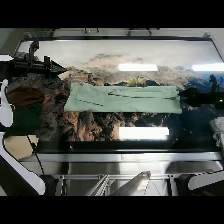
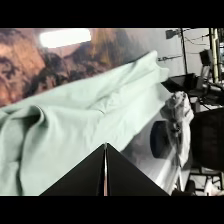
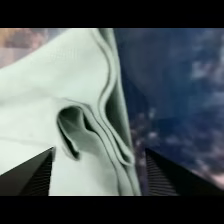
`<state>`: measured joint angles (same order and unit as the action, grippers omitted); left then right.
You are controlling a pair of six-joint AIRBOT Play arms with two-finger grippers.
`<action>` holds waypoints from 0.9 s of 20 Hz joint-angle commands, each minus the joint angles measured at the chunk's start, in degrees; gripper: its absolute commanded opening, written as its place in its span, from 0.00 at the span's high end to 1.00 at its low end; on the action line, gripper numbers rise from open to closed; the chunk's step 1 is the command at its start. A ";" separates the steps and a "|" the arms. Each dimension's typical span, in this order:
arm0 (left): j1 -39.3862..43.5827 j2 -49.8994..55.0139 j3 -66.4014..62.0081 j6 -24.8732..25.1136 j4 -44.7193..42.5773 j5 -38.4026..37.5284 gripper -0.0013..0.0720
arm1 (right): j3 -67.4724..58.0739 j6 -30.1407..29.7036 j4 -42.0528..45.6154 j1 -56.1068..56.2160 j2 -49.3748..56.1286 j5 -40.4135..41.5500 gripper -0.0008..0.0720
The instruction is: Fold the shirts.
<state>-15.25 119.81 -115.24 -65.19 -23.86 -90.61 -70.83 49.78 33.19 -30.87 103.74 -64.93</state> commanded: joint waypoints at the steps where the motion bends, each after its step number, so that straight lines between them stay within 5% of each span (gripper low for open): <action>1: 0.31 -0.85 -1.75 -2.91 0.11 -6.14 0.98 | -0.39 3.41 -0.72 3.78 2.73 -0.09 0.25; 3: 2.43 -1.31 -1.75 -3.04 -0.04 -7.87 0.98 | -0.68 3.69 -3.15 5.35 3.28 0.55 0.45; 4: 4.02 -1.38 -1.75 -3.04 -0.04 -8.63 0.98 | -0.79 3.89 -5.11 5.44 3.30 -0.02 0.77; 5: 5.64 -1.36 -1.75 -3.04 -0.07 -9.22 0.98 | -1.09 4.26 -7.21 5.25 3.30 -1.09 0.96; 9: 14.93 -1.36 -1.75 -3.08 -0.28 -8.00 0.98 | -5.40 4.09 -9.70 4.13 1.05 -12.59 0.96; 12: 23.74 -1.27 -1.73 -3.32 -9.05 1.49 0.98 | -8.31 7.02 -9.86 3.85 -4.44 -19.50 0.96; 15: 32.98 1.51 -1.75 -9.86 -21.81 15.08 0.98 | -8.96 9.01 -11.65 5.46 -10.88 -22.40 0.96; 18: 39.50 6.84 -1.77 -17.14 -22.53 23.19 0.98 | -8.94 8.96 -16.65 10.58 -16.02 -21.55 0.96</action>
<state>17.69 122.91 -116.95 -75.55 -41.25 -77.82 -79.33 57.89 20.93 -23.81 92.44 -85.12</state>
